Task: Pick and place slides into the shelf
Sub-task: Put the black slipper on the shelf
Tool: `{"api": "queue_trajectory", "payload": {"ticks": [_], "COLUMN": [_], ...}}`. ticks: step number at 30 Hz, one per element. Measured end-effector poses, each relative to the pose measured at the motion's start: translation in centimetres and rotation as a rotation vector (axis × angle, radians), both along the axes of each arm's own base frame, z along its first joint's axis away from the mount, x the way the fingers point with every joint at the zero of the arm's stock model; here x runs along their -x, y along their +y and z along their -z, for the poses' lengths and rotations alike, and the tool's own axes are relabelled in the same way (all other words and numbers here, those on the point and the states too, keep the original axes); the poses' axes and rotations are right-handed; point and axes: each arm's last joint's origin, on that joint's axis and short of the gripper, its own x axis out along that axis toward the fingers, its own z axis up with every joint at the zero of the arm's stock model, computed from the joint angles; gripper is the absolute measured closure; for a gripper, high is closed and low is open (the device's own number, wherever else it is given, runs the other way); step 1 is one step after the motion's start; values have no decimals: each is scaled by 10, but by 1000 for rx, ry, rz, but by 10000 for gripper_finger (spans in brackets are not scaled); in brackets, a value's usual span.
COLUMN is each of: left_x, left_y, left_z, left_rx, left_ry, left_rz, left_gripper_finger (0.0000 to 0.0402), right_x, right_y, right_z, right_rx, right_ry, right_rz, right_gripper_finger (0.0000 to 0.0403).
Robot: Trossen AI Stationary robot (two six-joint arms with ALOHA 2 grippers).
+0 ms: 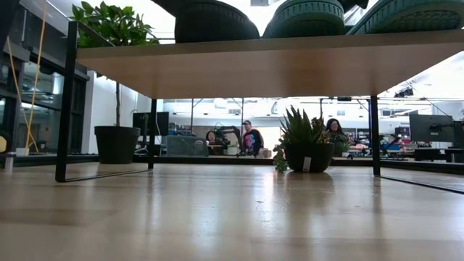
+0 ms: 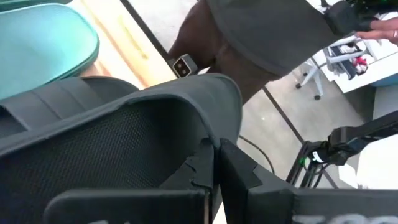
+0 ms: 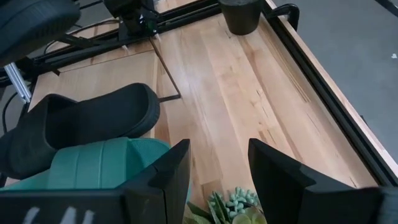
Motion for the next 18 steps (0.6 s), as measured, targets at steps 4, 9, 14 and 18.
{"api": "queue_trajectory", "payload": {"ticks": [4, 9, 14, 18], "left_x": [0, 0, 0, 0], "left_y": [1, 1, 2, 2], "left_z": [1, 1, 1, 2], "left_rx": [0, 0, -22, -36], "left_ry": [9, 21, 31, 42], "left_rz": [-9, -19, -28, -39], "left_gripper_finger": [401, 401, 401, 401], "right_x": [0, 0, 0, 0], "right_y": [0, 0, 0, 0], "right_z": [0, 0, 0, 0], "right_rx": [0, 1, 7, 8], "right_ry": [3, 3, 4, 4], "right_rz": [-2, -2, -7, -8], "right_gripper_finger": [249, 249, 249, 249]}}
